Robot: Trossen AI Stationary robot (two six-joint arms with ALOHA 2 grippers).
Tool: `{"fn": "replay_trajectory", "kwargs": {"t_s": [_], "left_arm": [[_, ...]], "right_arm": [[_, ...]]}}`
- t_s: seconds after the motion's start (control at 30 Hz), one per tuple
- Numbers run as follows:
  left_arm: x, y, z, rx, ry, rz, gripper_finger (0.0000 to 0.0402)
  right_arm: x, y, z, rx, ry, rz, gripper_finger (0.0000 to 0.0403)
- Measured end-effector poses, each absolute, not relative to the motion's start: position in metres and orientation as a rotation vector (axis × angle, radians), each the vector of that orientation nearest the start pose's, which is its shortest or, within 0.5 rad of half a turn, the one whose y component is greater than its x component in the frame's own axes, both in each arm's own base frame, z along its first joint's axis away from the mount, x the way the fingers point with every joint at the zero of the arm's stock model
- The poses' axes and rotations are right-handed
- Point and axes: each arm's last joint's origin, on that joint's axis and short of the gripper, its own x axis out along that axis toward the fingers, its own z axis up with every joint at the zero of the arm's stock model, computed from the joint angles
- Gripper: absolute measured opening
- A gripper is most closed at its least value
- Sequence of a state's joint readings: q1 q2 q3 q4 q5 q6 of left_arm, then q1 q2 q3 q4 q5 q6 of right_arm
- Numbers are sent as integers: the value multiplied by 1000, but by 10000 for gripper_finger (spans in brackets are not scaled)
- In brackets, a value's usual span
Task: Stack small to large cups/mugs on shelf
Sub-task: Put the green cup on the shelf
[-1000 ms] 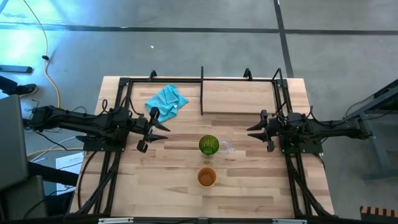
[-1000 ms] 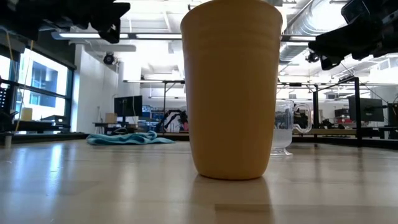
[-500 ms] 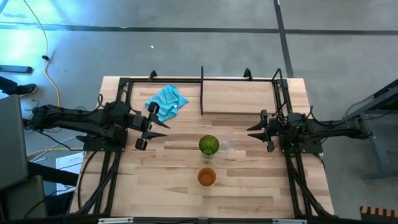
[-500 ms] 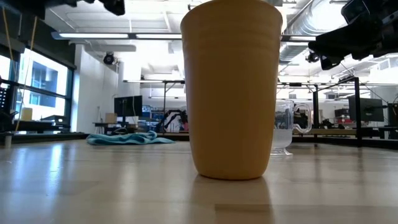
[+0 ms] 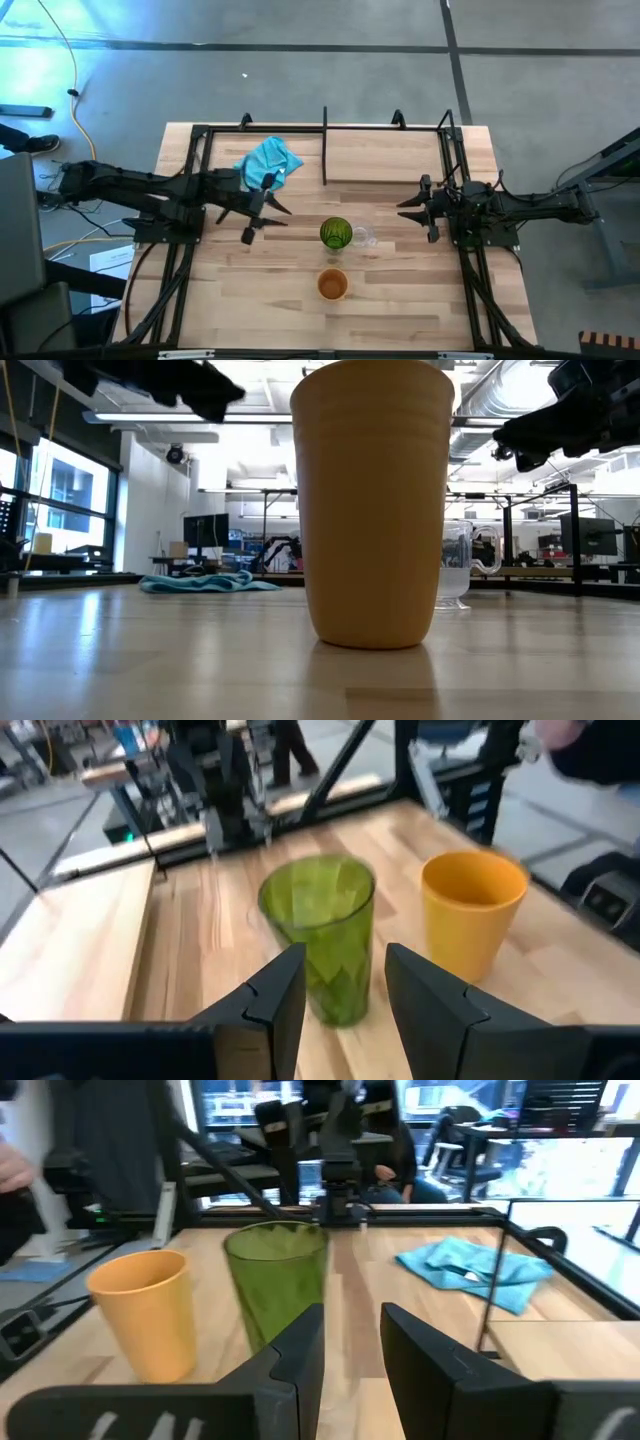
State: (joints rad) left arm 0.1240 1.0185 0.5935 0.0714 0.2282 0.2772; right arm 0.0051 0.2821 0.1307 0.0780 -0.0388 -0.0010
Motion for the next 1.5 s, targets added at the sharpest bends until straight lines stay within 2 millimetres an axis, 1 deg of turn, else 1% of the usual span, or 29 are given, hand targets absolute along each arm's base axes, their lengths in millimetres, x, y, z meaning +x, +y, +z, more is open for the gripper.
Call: {"fn": "replay_trajectory", "kwargs": {"t_s": [0.1, 0.3, 0.4, 0.57, 0.7, 0.87, 1.1, 1.2, 1.27, 1.37, 1.5], "left_arm": [[232, 23, 244, 219, 375, -151, 129], [260, 24, 247, 283, 411, -173, 129], [272, 20, 247, 344, 450, -182, 129], [290, 6, 249, 475, 511, -170, 129], [298, -3, 254, 527, 545, -164, 129], [304, -14, 256, 580, 551, -179, 129], [305, -27, 258, 633, 539, -183, 129], [306, -29, 258, 635, 529, -180, 129], [310, -29, 257, 634, 515, -174, 129], [316, -30, 249, 640, 529, -179, 129], [327, -30, 237, 665, 599, -183, 129]], "right_arm": [[114, 1, 192, 0, 73, 31, 91], [114, 1, 192, 0, 79, 28, 91], [114, 1, 191, 0, 88, 27, 91], [114, 1, 191, -3, 87, 26, 91], [114, 1, 191, 0, 87, 4, 91], [114, 1, 191, 0, 90, 5, 91], [114, 1, 189, 0, 101, 5, 91], [114, 1, 189, 0, 104, 5, 91], [114, 1, 189, 0, 104, 5, 91], [114, 1, 189, 6, 104, 4, 91], [114, 1, 189, 29, 110, 4, 91]]}}
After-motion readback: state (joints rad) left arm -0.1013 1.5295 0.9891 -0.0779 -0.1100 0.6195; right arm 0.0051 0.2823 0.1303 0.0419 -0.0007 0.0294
